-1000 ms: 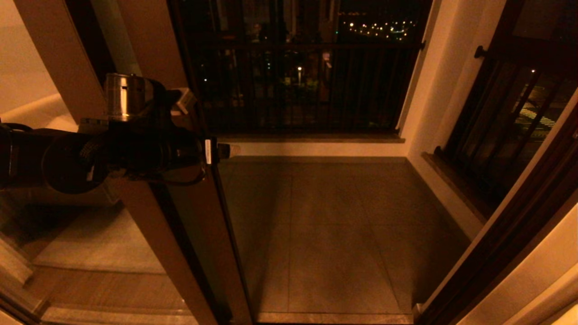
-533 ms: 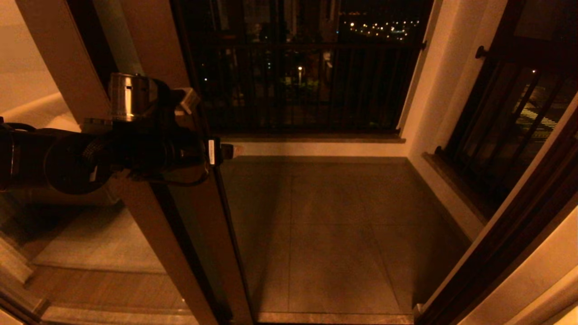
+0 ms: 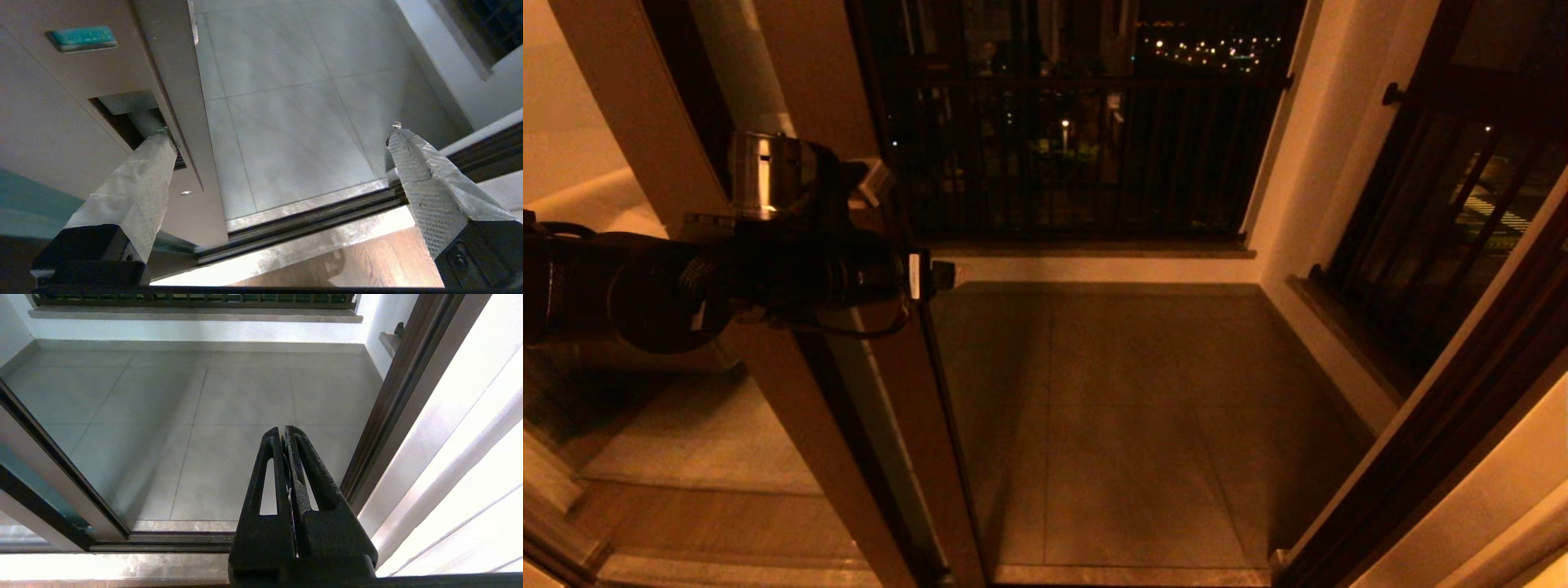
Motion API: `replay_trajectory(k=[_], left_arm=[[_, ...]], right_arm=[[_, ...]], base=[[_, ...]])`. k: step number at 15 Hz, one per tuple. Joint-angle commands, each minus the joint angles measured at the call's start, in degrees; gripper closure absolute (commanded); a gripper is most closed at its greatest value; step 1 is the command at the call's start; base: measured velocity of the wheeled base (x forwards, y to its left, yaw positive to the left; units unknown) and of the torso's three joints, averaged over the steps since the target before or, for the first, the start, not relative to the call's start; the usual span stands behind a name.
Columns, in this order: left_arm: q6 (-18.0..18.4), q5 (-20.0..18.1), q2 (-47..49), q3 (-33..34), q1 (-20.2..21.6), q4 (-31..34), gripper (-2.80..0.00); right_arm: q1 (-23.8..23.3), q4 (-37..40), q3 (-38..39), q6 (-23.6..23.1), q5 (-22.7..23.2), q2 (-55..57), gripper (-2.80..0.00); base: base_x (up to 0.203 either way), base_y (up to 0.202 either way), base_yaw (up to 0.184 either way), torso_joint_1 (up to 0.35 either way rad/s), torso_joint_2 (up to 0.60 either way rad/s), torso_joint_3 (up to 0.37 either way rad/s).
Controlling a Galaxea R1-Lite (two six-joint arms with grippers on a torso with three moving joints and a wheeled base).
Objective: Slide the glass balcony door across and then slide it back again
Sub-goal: Close the slid door
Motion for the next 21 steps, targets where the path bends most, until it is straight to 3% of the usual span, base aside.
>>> replay_trajectory(k=[1,9,12,18,19,21], left_arm=[[0.0,0.2,0.1,0.1,-0.2,-0.1,-2.8],[0.0,0.7,0.7,0.0,-2.9,-0.1,-2.8],[0.0,2.5,1.6,-0.2,-4.5,-0.1,-2.8],[-0.4,1.9,-0.5,-0.1,-5.4,-0.2,-2.8],[-0.7,-0.5,-2.6,1.3,-4.9,-0.2,-2.8],[-0.5,-13.0,-6.2,4.4,-1.6,-0.2,-2.8]], right_arm=[[0.0,0.0,0.0,0.0,0.0,0.0,0.0],[0.0,0.0,0.0,0.0,0.0,0.0,0.0],[0.0,0.0,0.0,0.0,0.0,0.0,0.0],[0.0,0.0,0.0,0.0,0.0,0.0,0.0],[0.0,0.0,0.0,0.0,0.0,0.0,0.0],[0.0,0.0,0.0,0.0,0.0,0.0,0.0]], base=[[0.0,0.0,0.0,0.0,0.0,0.0],[0.0,0.0,0.0,0.0,0.0,0.0],[0.0,0.0,0.0,0.0,0.0,0.0],[0.0,0.0,0.0,0.0,0.0,0.0],[0.0,0.0,0.0,0.0,0.0,0.0],[0.0,0.0,0.0,0.0,0.0,0.0]])
